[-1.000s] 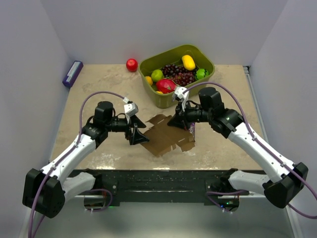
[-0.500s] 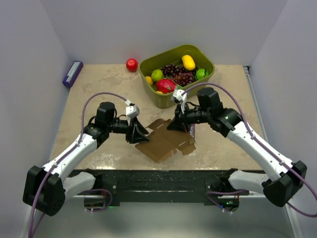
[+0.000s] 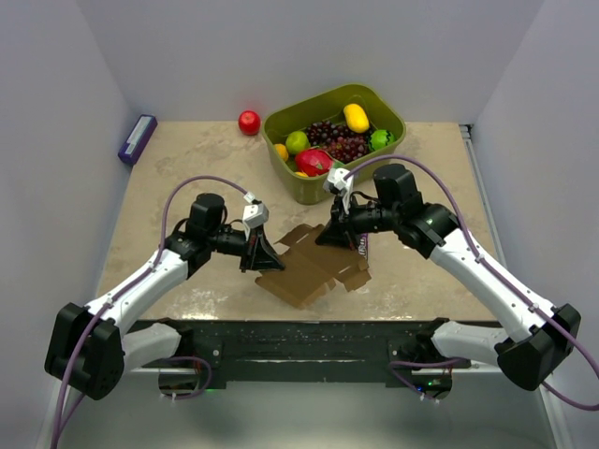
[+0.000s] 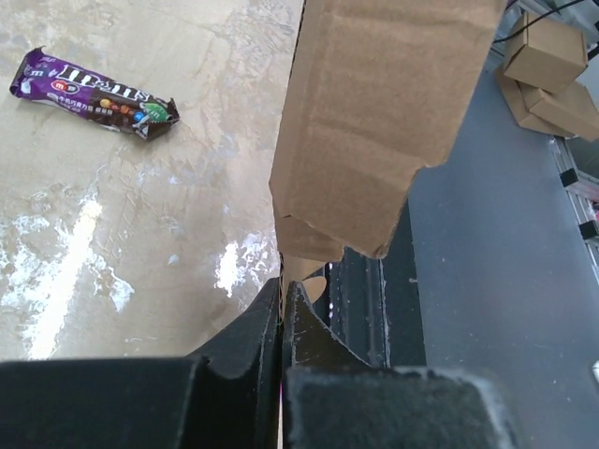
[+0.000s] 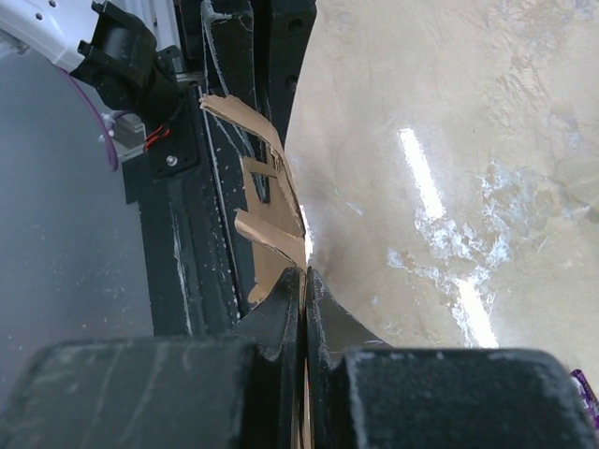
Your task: Fold the paper box
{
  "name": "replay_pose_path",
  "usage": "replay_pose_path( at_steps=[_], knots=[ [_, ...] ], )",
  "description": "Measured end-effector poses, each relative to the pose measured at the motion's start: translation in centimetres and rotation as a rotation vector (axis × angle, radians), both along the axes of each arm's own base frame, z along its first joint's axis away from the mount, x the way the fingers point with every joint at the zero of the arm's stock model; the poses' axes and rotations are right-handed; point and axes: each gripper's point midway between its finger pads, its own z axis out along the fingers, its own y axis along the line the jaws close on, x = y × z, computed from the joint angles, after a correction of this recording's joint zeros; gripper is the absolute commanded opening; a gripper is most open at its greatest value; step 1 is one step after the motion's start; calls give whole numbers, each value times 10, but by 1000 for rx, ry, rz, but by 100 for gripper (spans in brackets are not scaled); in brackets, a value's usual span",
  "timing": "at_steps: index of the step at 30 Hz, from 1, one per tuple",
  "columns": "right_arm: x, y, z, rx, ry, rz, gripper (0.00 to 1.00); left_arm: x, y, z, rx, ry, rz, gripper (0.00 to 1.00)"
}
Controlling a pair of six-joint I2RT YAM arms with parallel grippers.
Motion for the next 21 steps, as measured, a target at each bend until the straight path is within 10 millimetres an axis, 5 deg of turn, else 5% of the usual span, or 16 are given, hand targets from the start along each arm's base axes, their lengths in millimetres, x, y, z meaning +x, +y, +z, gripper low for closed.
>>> replay_pose_path(
  at_steps=[5,6,7,10,17,21],
  knots=[
    [0,0,0,0,-1,2,0,-5,0,3,-16,6,-27,0],
    [0,0,0,0,0,2,0,-5,0,3,-18,7,-30,8],
    [0,-1,1,0,1,2,0,-6,0,4,-20,8,-32,38],
    [1,-1,1,-3,1,-2,0,-5,-1,4,-19,1,-28,64],
    [10,5,-21,-47,55,-9,0,5,3,6,14,-47,54,69],
    [12,6,-28,-63,77,-9,0,19,3,25,-10,-130,138,61]
  ],
)
